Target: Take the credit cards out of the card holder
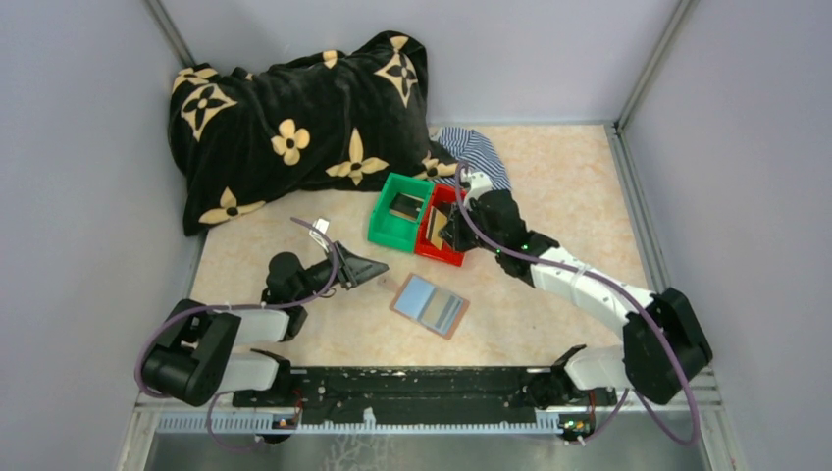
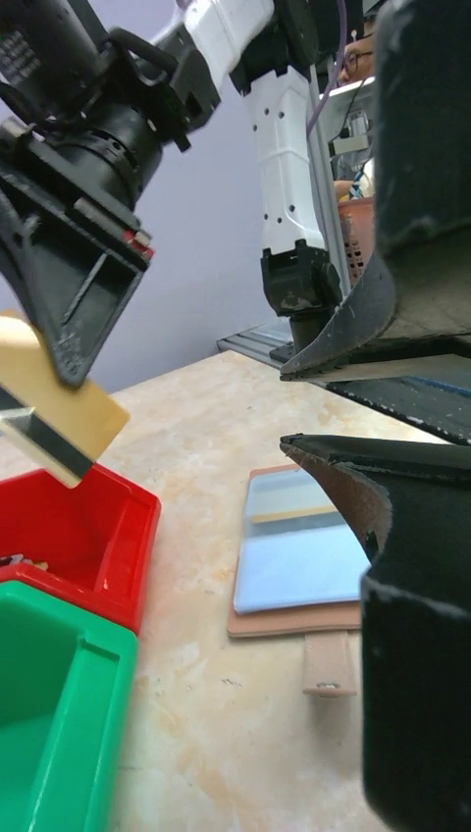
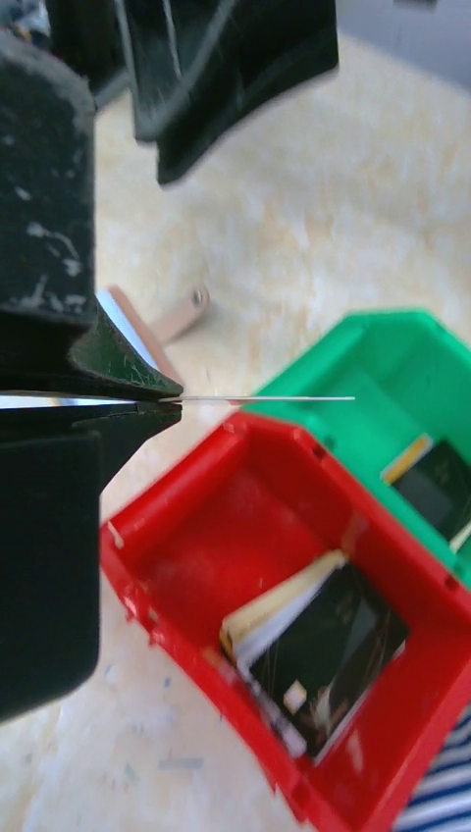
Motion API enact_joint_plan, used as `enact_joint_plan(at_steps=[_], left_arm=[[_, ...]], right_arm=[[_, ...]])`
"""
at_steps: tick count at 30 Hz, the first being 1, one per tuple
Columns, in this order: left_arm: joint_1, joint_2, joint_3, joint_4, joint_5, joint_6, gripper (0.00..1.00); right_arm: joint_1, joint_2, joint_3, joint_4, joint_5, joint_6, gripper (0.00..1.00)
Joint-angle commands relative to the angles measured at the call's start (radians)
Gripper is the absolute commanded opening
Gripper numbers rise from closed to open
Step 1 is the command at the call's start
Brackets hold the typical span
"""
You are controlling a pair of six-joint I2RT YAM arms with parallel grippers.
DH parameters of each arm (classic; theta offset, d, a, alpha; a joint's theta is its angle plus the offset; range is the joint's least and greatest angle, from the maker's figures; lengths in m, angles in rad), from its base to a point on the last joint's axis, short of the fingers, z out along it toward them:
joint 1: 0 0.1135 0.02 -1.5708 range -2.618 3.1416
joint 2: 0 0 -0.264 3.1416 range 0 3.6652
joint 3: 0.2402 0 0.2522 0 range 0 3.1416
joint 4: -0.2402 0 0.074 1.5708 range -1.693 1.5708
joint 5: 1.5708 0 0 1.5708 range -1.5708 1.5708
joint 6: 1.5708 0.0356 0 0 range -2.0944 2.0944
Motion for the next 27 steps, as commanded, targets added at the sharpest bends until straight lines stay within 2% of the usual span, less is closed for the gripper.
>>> enact_joint_plan(at_steps=[1, 18, 24, 27], left_arm=[[0.015, -0.031, 0.005, -0.058, 0.003, 0.056, 0.32], [0.024, -0.102, 0.012, -0.209, 0.028, 0.142, 0.32], [0.024, -0.119, 0.011, -0.233, 0.029, 0.155, 0.32], [0.024, -0.123, 0.007, -0.235, 0.029, 0.156, 0.31]], right_arm=[[-0.003, 0.096, 0.12, -0.141, 0.176, -0.154, 0.0], [0.065, 0.46, 0.511, -0.389, 0.634, -0.415, 0.0], [0.131, 0.582, 0.593, -0.417, 0.866, -0.508, 0.0], [0.135, 0.597, 0.593, -0.404, 0.911, -0.517, 0.0]])
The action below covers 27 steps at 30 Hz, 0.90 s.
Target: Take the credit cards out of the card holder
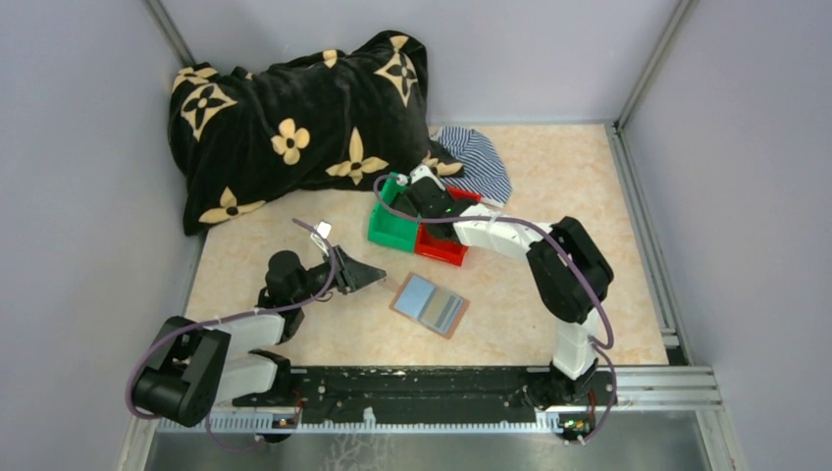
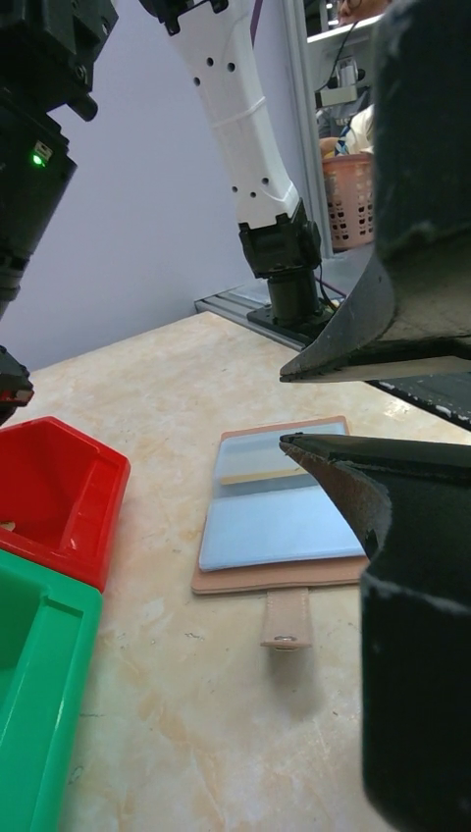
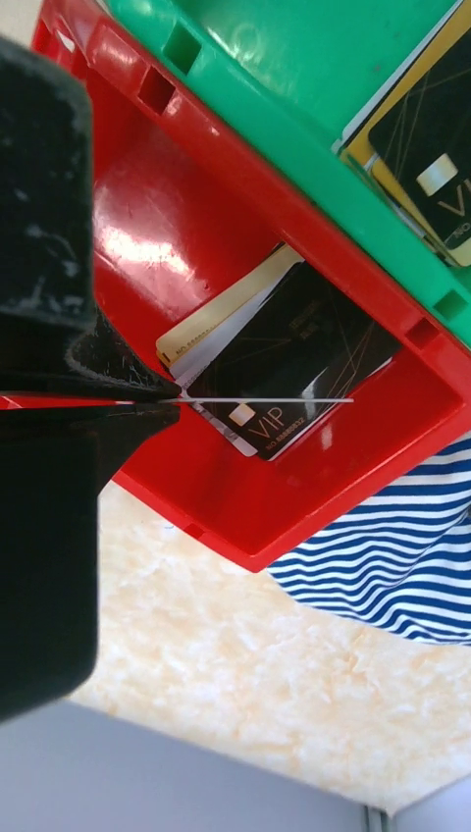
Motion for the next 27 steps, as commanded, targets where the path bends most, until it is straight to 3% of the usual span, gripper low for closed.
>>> enact_joint_plan(at_steps=[1, 14, 27], left_arm=[[0.006, -0.018, 0.007, -0.009, 0.014, 0.026, 0.31], [0.007, -0.014, 0.007, -0.027, 0.013, 0.039, 0.31], [0.006, -0.006, 0.005, -0.029, 0.01, 0.048, 0.3]], right_arm=[[0.015, 0.012, 0.049, -0.001, 0.176, -0.067, 0.0], [0.031, 0.114, 0.038, 0.065, 0.248, -0.142, 0.0], [0.035, 0.102, -0.064, 0.274, 0.299, -0.246, 0.0]])
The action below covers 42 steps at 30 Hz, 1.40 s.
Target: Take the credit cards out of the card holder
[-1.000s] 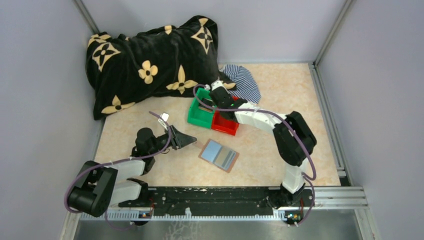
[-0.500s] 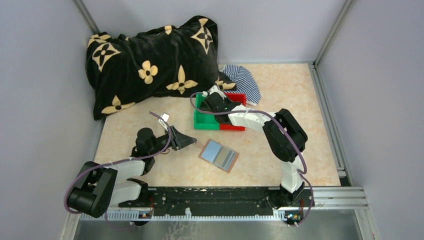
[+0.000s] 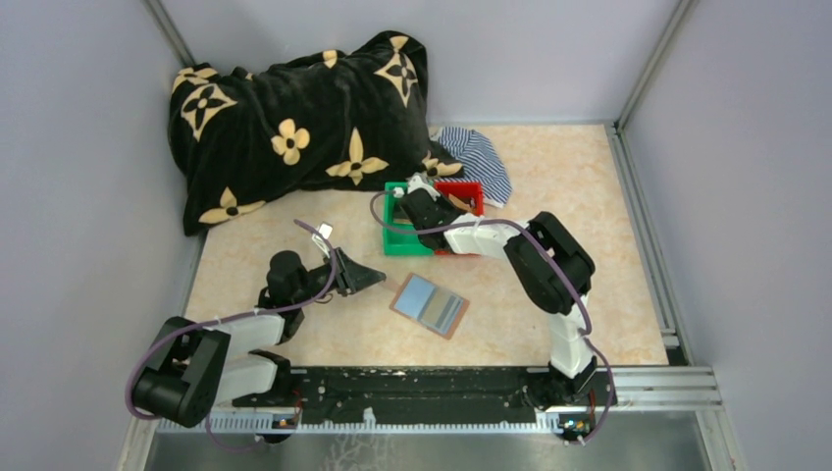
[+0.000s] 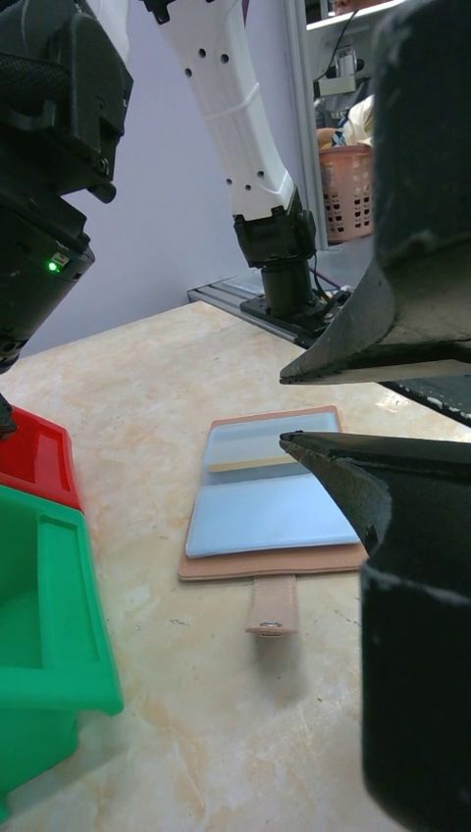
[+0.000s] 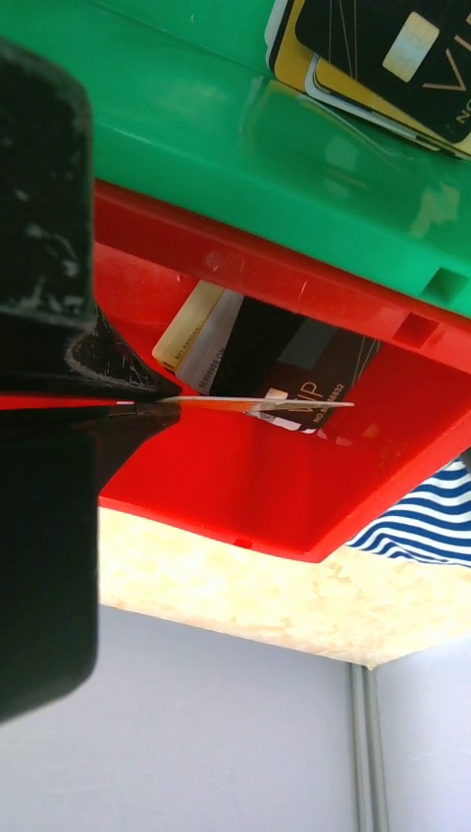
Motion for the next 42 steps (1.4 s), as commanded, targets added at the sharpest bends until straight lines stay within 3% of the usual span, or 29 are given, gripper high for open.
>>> enact_joint_plan(at_steps=[1, 6, 11, 14, 17, 29, 33, 34, 36, 37, 42], left_arm=[[0.006, -0.002, 0.005, 0.013, 0.008, 0.02, 0.3], [0.007, 0.006, 0.01, 0.013, 0.01, 0.02, 0.3], [0.006, 0.014, 0.012, 0.013, 0.019, 0.017, 0.29], [0.006, 0.017, 0.012, 0.013, 0.021, 0.016, 0.29], [0.006, 0.021, 0.014, 0.013, 0.021, 0.017, 0.29], [0.006, 0.04, 0.025, 0.019, 0.029, 0.015, 0.29], [0.007, 0.044, 0.023, 0.022, 0.031, 0.013, 0.28], [0.006, 0.044, 0.024, 0.025, 0.033, 0.012, 0.28], [0.006, 0.046, 0.025, 0.03, 0.035, 0.011, 0.28], [0.006, 0.048, 0.026, 0.031, 0.035, 0.011, 0.28], [0.006, 0.072, 0.026, 0.062, 0.045, -0.001, 0.28]], right_arm=[[0.01, -0.033, -0.045, 0.131, 0.051, -0.055, 0.0], [0.01, -0.02, -0.067, 0.204, 0.043, -0.105, 0.0], [0.008, -0.004, -0.055, 0.216, 0.018, -0.052, 0.02], [0.008, -0.034, -0.062, 0.238, 0.018, -0.032, 0.29], [0.008, -0.081, -0.087, 0.259, -0.002, -0.022, 0.4], [0.008, -0.187, -0.125, 0.214, -0.09, 0.037, 0.43], [0.008, -0.232, -0.146, 0.188, -0.13, 0.083, 0.4], [0.008, -0.246, -0.151, 0.174, -0.146, 0.104, 0.32], [0.007, -0.278, -0.166, 0.139, -0.188, 0.16, 0.06], [0.007, -0.292, -0.176, 0.127, -0.199, 0.191, 0.0], [-0.02, -0.313, -0.228, 0.09, -0.331, 0.332, 0.0]])
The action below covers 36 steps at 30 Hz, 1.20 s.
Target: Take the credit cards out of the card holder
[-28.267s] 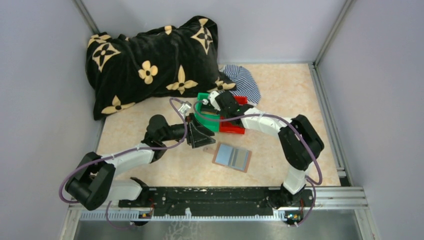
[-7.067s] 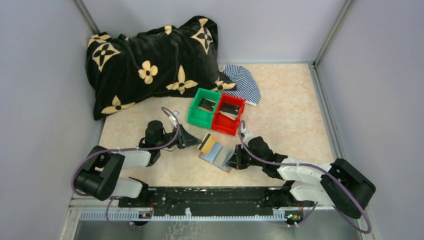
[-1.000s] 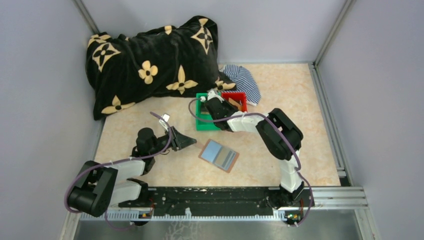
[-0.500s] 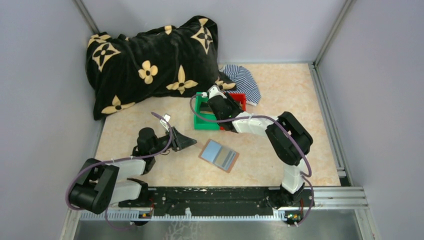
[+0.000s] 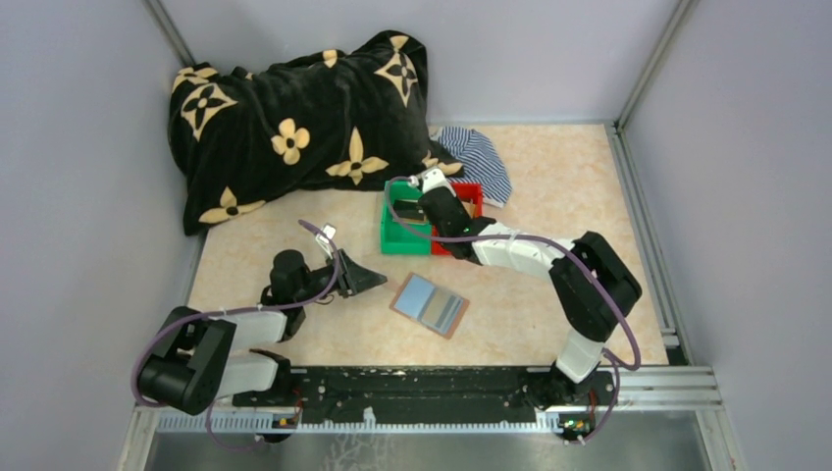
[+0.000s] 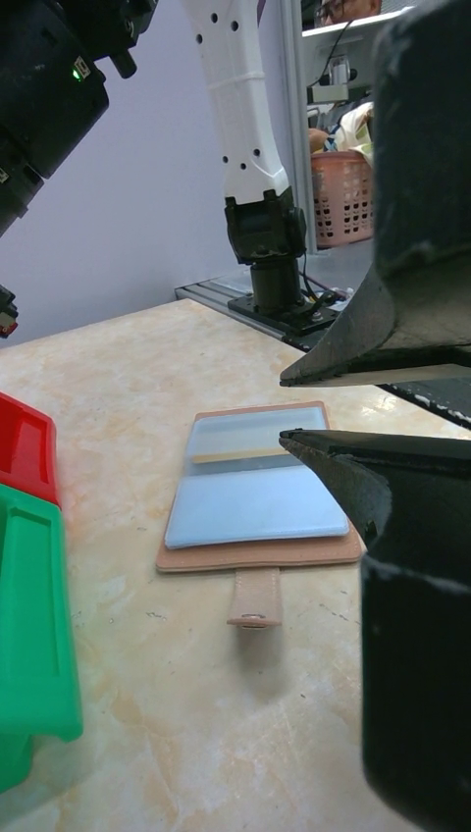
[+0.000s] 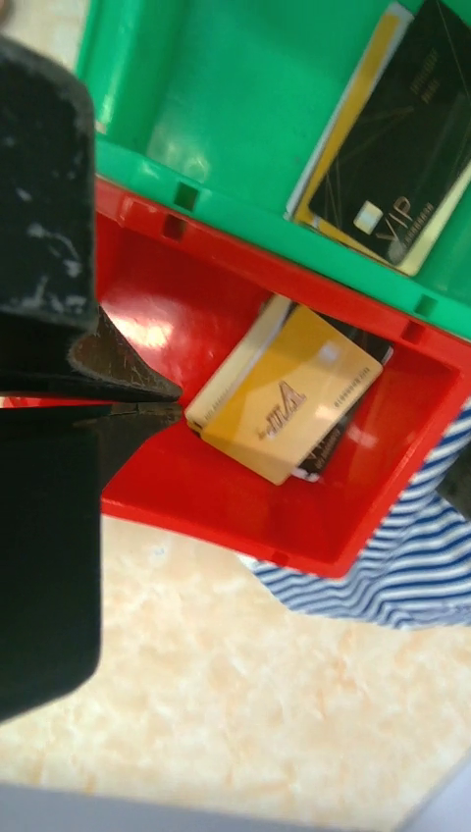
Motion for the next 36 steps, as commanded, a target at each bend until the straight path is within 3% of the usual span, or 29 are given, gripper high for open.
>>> enact_joint_plan(at_steps=[1, 10, 36], left_arm=[[0.006, 0.025, 0.025, 0.063, 0.029, -0.007, 0.28], [0.008, 0.041, 0.023, 0.112, 0.043, -0.039, 0.27], [0.022, 0.044, 0.02, 0.107, 0.054, -0.035, 0.26]], right_arm=[[-0.024, -0.045, -0.043, -0.026, -0.142, 0.151, 0.0], [-0.12, 0.019, -0.096, 0.04, -0.292, 0.247, 0.0], [-0.168, 0.2, 0.12, 0.051, -0.181, 0.164, 0.0]])
